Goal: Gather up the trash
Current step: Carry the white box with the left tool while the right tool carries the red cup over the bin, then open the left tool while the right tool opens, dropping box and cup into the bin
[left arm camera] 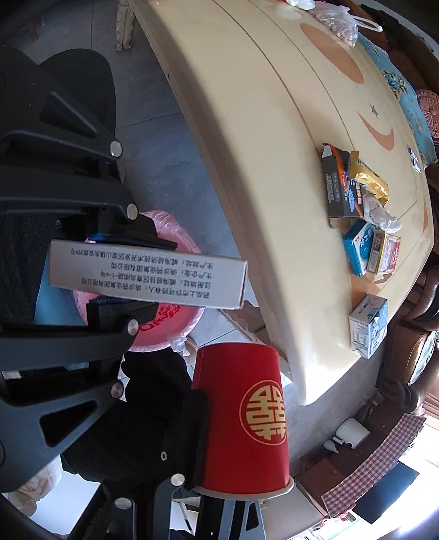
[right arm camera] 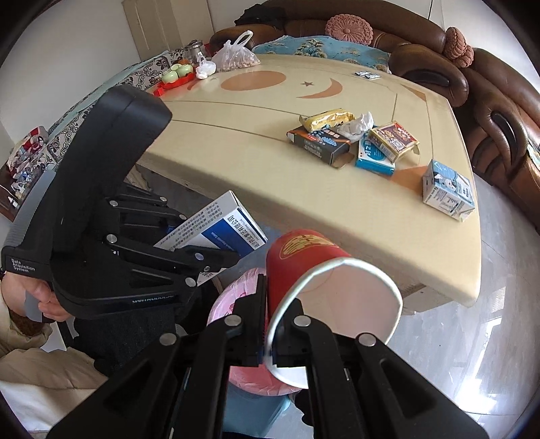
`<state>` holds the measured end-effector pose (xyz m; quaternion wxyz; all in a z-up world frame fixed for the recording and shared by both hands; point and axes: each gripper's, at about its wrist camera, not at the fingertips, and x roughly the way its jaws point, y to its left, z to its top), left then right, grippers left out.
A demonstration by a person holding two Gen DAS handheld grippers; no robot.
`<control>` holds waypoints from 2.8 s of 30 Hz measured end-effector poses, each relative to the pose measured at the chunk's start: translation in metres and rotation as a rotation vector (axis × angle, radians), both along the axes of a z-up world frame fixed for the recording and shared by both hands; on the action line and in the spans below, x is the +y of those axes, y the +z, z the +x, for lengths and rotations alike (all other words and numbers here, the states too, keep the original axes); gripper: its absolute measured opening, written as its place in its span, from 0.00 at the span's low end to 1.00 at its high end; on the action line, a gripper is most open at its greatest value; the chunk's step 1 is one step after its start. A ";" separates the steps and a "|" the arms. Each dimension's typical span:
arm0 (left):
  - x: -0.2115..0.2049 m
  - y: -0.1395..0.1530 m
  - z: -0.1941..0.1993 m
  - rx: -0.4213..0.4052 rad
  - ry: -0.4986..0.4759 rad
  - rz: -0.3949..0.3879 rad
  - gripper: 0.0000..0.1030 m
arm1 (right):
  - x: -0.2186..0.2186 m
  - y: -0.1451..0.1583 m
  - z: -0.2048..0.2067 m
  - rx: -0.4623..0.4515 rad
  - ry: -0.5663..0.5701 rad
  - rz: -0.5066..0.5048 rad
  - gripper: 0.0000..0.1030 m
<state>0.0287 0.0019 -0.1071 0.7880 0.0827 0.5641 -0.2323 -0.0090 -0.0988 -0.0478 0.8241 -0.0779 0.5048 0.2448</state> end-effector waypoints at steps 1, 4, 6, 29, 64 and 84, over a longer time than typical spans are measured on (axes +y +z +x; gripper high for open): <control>-0.002 -0.002 -0.004 -0.001 -0.005 0.005 0.22 | -0.001 -0.002 -0.003 0.006 -0.003 0.003 0.03; -0.009 -0.011 -0.011 -0.016 -0.009 0.041 0.22 | -0.003 -0.010 -0.008 0.017 -0.016 0.000 0.03; -0.012 -0.019 -0.015 -0.012 -0.012 0.052 0.22 | -0.005 -0.017 -0.010 0.034 -0.026 0.008 0.03; -0.012 -0.125 0.000 0.191 0.017 0.118 0.22 | -0.011 -0.126 -0.003 0.224 -0.103 0.027 0.03; -0.025 -0.268 0.027 0.551 0.083 0.198 0.22 | -0.007 -0.287 0.024 0.526 -0.154 -0.013 0.03; -0.024 -0.269 0.030 0.561 0.100 0.200 0.35 | -0.005 -0.301 0.026 0.537 -0.141 -0.023 0.03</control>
